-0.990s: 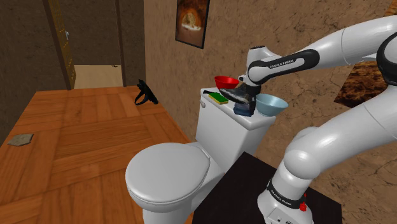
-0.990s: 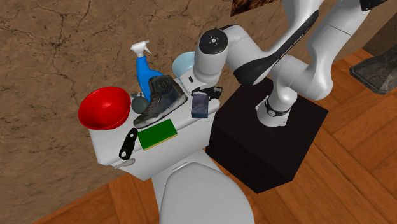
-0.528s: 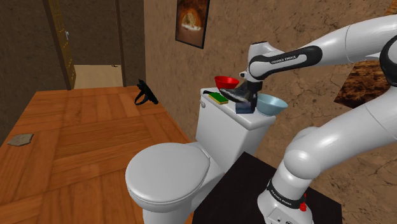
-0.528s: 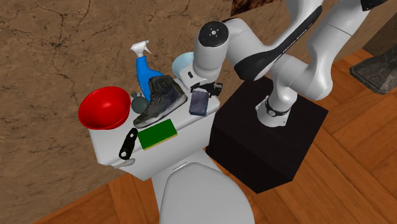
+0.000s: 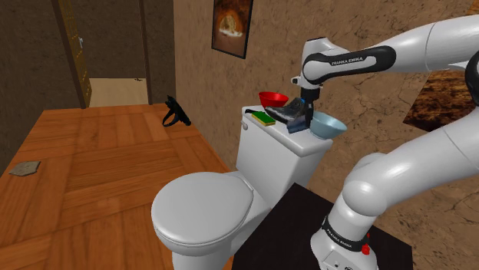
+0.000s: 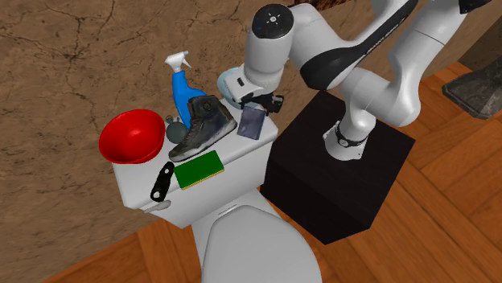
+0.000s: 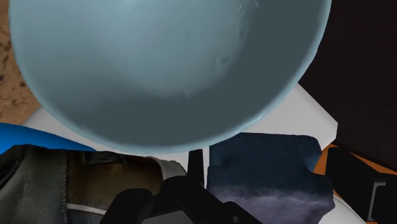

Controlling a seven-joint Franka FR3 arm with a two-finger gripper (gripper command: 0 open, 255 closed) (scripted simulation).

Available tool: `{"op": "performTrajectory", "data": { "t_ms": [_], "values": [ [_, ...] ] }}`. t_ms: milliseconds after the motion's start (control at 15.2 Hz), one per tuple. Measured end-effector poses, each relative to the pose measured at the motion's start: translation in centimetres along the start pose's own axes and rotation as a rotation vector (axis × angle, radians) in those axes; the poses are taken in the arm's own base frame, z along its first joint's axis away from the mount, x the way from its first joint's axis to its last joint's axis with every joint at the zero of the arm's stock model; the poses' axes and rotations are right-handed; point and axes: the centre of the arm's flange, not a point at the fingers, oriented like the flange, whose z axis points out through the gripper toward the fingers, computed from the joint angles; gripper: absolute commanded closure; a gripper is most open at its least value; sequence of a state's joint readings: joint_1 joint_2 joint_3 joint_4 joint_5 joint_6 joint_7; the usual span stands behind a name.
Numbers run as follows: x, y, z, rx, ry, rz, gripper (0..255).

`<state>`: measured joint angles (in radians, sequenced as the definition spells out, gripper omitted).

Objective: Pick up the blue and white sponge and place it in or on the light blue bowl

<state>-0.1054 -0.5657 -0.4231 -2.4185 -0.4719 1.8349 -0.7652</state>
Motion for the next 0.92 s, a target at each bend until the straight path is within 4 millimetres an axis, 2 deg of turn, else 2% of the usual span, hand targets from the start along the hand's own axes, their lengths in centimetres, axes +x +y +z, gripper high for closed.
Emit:
{"op": "performTrajectory", "data": {
  "t_ms": [924],
  "values": [
    [-1.5,0.9,-7.2,0.0,0.0,0.0,255]
  ]
}}
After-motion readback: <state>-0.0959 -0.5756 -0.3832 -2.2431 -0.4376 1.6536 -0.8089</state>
